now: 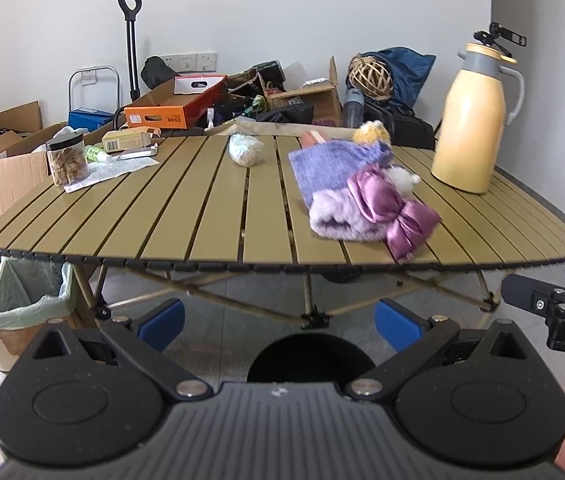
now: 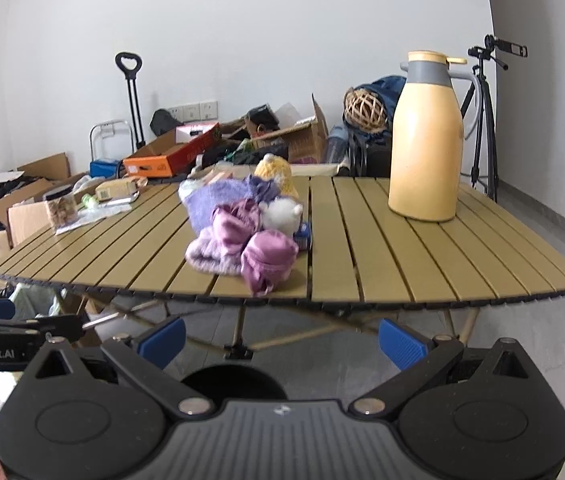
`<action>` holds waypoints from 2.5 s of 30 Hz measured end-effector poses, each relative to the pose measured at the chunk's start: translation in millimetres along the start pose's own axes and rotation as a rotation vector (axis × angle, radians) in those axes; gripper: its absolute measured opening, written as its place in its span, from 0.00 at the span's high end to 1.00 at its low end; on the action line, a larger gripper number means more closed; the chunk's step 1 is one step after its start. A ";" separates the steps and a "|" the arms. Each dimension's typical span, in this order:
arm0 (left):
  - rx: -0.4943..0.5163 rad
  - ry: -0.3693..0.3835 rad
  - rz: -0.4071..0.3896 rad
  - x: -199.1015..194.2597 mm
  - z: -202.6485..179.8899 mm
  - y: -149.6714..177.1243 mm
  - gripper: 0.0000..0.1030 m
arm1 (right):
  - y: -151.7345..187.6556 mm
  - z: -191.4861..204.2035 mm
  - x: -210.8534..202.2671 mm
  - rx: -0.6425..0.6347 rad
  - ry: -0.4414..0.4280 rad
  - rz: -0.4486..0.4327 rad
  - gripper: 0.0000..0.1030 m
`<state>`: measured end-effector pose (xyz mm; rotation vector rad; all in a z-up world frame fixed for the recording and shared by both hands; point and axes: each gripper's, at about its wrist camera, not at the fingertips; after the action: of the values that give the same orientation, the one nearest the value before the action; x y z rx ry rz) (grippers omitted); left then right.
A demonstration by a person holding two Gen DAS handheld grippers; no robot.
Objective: Collect trash
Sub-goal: 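Close the right tool on the pink scrunchie while the left tool nears the lilac sock, then close the left tool on the lilac fluffy sock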
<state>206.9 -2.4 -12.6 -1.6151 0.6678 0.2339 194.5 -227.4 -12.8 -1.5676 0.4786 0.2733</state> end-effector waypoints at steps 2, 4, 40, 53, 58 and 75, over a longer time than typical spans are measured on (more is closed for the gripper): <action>-0.004 -0.007 -0.011 10.1 3.7 -7.2 0.00 | -5.8 2.5 12.0 -0.003 -0.002 -0.033 0.00; -0.006 -0.017 -0.025 21.5 6.7 -15.9 0.00 | -10.1 6.5 22.7 -0.016 -0.003 -0.064 0.00; -0.095 -0.081 -0.075 117.9 57.6 -46.5 0.00 | -16.0 77.0 156.9 -0.140 -0.104 -0.158 0.46; -0.098 -0.083 -0.076 116.5 58.4 -47.4 0.00 | -18.4 66.5 143.7 -0.134 -0.180 -0.219 0.71; -0.096 -0.077 -0.081 114.6 57.1 -48.9 0.00 | -20.9 58.3 131.5 -0.102 -0.186 -0.261 0.71; -0.064 -0.019 -0.070 150.6 14.8 -58.2 0.00 | -27.2 -15.5 125.0 0.055 -0.065 -0.295 0.71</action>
<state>363.5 -29.6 -44.0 -1.6922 0.5931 0.2214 315.2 -259.3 -44.7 -1.5471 0.1980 0.0835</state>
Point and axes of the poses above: each gripper's, at about its wrist camera, not at the fingertips, and x roughly the way its jaws point, z to its left, y to its underside, and after that the axes turned 15 degrees about y, right-handed
